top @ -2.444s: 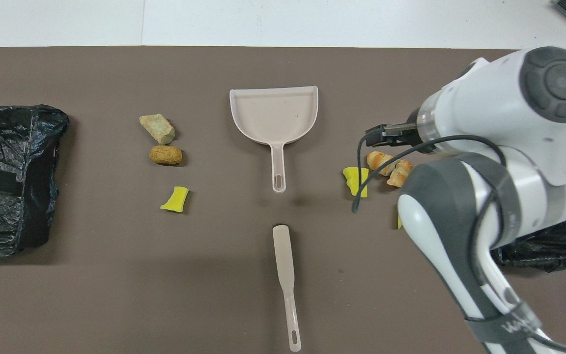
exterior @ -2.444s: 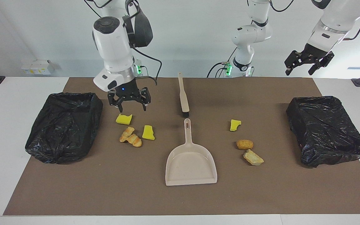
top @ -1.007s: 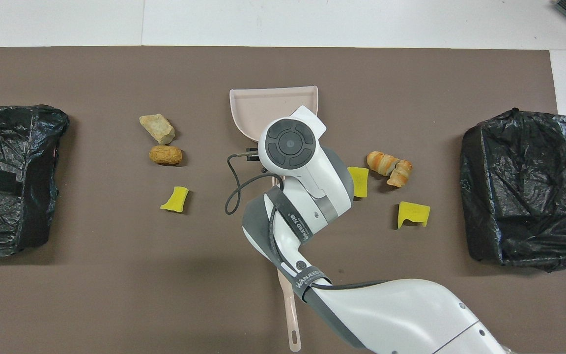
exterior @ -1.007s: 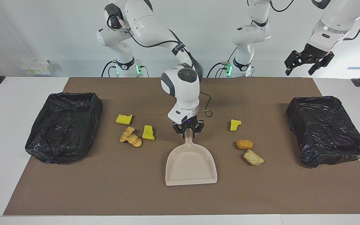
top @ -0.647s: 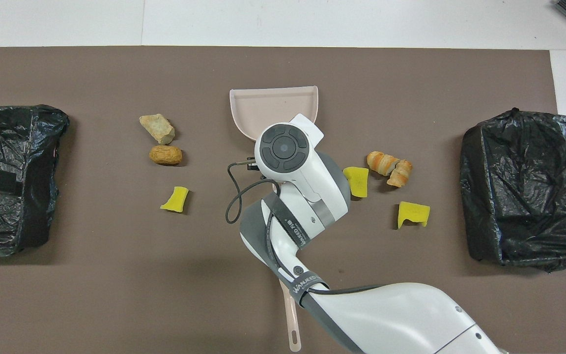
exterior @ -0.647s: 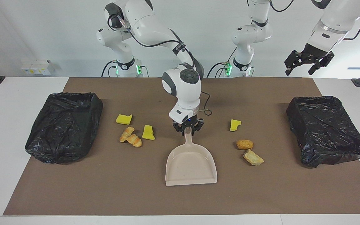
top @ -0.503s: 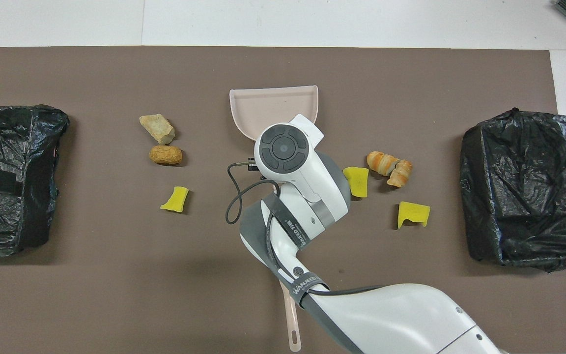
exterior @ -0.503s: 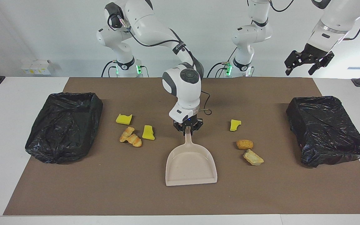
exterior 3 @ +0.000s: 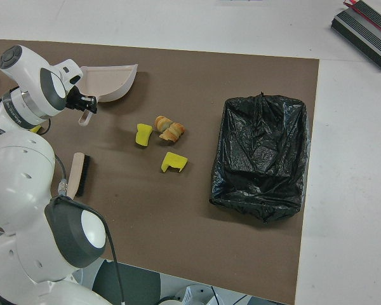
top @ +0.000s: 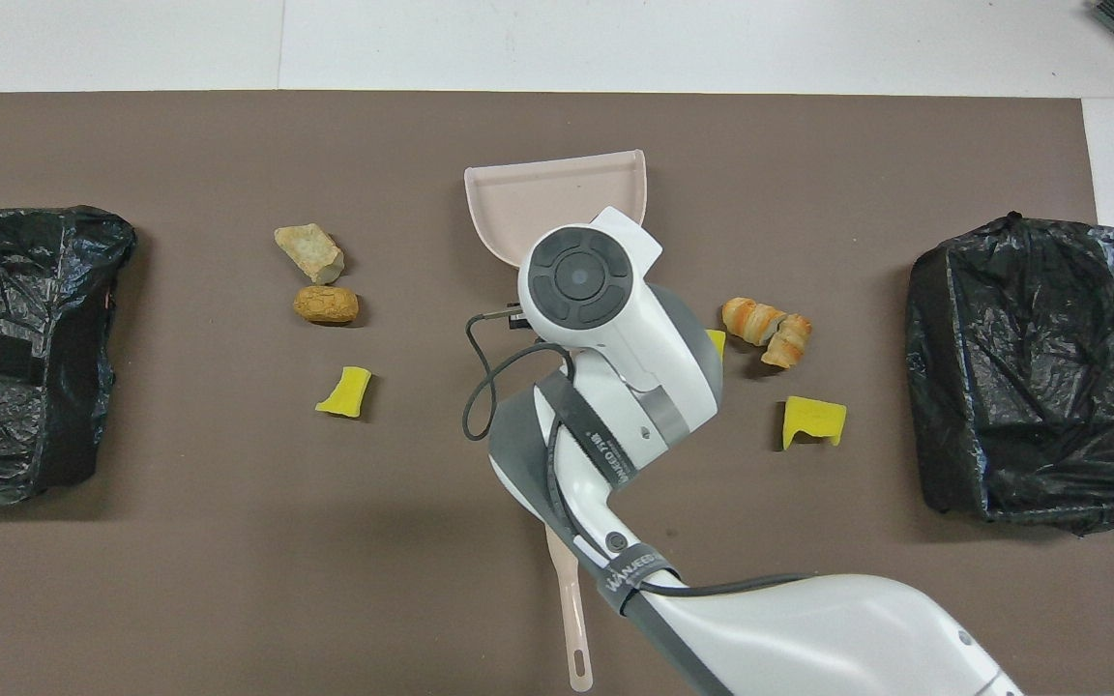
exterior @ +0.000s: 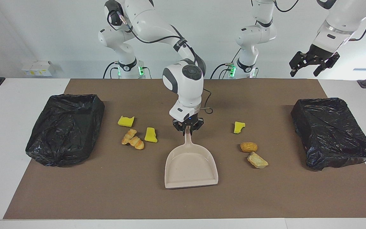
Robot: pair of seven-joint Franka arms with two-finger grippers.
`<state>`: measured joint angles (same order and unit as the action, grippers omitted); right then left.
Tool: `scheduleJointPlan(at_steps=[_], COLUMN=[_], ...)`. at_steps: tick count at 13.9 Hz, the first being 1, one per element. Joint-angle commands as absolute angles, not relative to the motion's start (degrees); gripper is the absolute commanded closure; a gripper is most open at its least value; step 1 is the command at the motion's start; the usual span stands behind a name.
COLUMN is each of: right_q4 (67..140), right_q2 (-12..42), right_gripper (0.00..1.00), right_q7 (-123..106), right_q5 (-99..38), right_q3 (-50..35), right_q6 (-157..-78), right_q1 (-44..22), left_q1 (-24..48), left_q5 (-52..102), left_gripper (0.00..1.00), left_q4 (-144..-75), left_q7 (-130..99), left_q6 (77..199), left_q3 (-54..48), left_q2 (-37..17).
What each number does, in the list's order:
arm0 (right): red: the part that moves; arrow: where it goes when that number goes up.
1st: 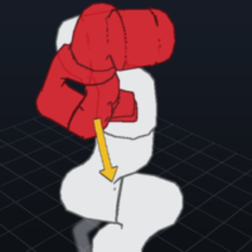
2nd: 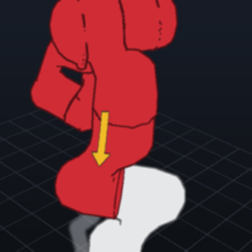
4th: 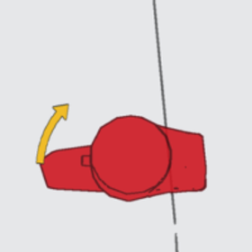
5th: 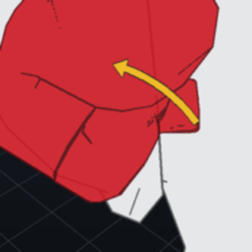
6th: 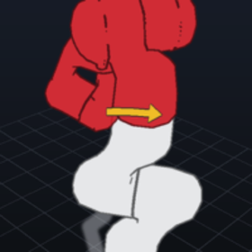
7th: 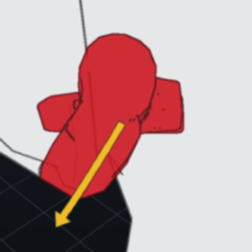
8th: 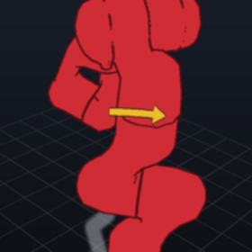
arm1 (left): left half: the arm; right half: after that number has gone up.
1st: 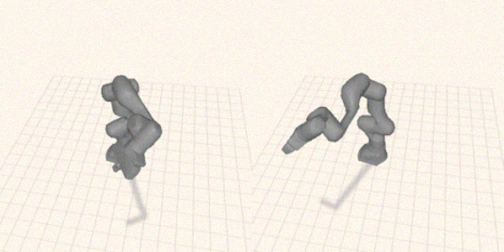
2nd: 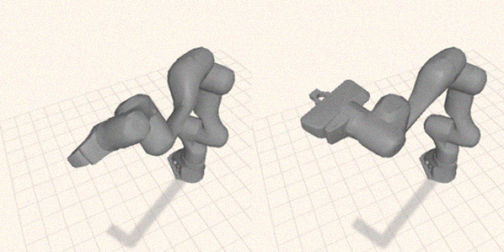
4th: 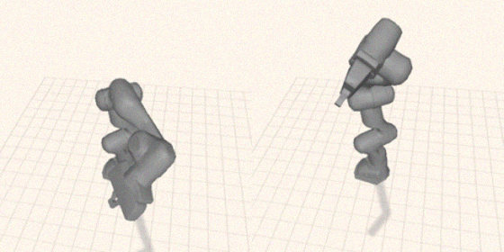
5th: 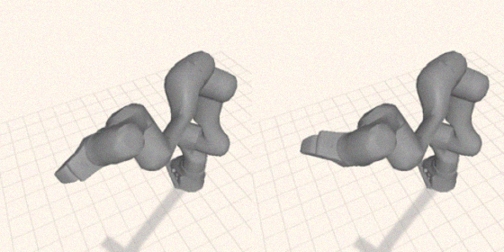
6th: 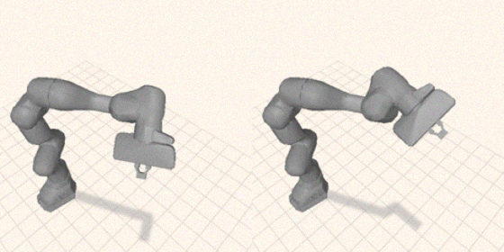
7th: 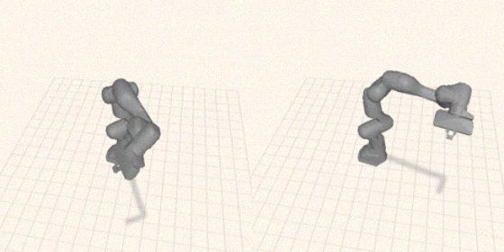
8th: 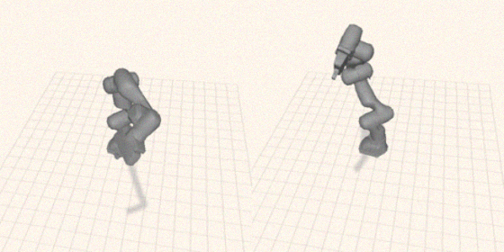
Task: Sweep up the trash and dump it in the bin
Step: 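Reach the right gripper to the beige dustpan handle and grasp it, then move the dustpan with the right gripper toward the bread pieces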
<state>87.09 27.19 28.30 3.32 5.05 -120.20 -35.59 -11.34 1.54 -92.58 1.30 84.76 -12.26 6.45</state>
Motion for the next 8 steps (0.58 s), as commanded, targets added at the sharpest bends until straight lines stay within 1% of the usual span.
scheduleJointPlan(at_steps=[1,4,8], right_q4=[89.12,89.21,89.21], right_q2=[21.98,19.52,17.49], right_gripper=[1.00,1.00,1.00], right_q7=[19.54,10.14,-6.81], right_q5=[0.19,-1.14,-1.32], right_q3=[4.57,4.57,4.57], right_q6=[-117.78,-113.75,-104.87], right_q1=[-31.21,-27.52,-22.51], left_q1=[-11.43,-11.51,-11.51], left_q5=[1.14,1.14,1.14], left_gripper=[0.00,0.00,0.00], left_q4=[-91.85,-91.85,-91.85], left_q7=[1.67,1.67,1.67], left_q6=[84.29,84.29,84.29], left_q3=[-12.30,-12.30,-12.30], left_q2=[6.33,6.33,6.33])
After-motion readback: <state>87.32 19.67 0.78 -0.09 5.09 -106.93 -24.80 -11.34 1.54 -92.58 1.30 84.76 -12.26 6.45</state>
